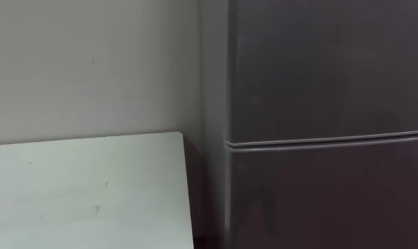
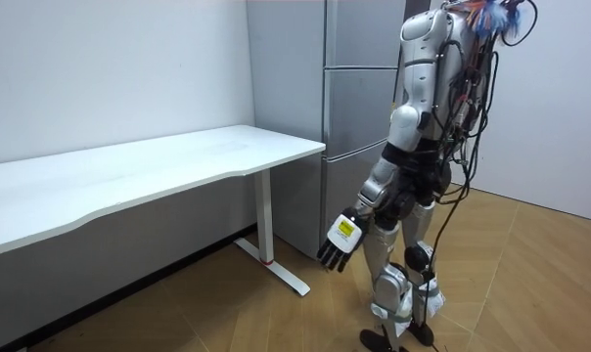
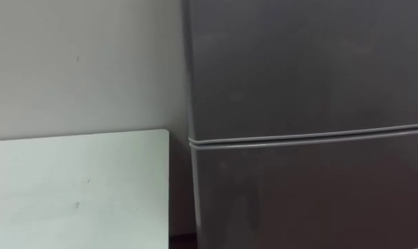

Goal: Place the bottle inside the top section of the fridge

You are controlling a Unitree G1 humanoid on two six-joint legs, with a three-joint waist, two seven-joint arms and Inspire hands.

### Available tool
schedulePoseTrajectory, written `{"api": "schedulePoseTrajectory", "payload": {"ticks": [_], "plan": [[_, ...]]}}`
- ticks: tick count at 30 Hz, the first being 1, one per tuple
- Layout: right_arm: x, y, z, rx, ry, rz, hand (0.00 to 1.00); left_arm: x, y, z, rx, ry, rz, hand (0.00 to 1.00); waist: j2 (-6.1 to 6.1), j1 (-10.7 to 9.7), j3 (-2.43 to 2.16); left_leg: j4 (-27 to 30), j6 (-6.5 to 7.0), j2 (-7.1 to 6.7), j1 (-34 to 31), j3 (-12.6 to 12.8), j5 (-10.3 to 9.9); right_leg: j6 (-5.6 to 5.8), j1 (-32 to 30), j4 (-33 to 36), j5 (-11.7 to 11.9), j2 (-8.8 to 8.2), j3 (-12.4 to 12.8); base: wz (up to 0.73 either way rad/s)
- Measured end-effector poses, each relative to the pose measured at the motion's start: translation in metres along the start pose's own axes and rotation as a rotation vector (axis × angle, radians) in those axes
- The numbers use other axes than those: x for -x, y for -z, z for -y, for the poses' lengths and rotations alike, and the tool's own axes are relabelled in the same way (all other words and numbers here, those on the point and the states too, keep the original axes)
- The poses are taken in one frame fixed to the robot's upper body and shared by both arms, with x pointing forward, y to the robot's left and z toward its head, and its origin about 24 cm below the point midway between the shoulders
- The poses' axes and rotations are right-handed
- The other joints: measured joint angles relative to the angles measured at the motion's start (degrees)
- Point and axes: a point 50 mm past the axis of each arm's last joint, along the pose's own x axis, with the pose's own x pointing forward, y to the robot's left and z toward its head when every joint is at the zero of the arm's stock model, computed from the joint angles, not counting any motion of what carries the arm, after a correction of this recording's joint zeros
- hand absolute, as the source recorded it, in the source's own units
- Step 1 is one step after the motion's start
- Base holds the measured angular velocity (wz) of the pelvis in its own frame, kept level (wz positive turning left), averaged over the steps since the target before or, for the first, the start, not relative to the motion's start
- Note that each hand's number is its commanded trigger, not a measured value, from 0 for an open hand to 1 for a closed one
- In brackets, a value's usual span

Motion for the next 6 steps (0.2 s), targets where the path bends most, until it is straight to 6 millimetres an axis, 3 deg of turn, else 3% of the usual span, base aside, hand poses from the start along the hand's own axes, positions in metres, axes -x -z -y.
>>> {"api": "schedulePoseTrajectory", "payload": {"ticks": [6], "plan": [[-0.0005,-0.0003,-0.0015,-0.009,-0.036,-0.010,0.00,0.0008,0.0056,0.0006,0.053,0.027,-0.024,0.00,0.31,-0.03,-0.02,0.00,-0.01,0.00,-0.11,0.00,-0.03,0.00,-0.06,-0.01,-0.02,0.04,0.10,0.00]]}}
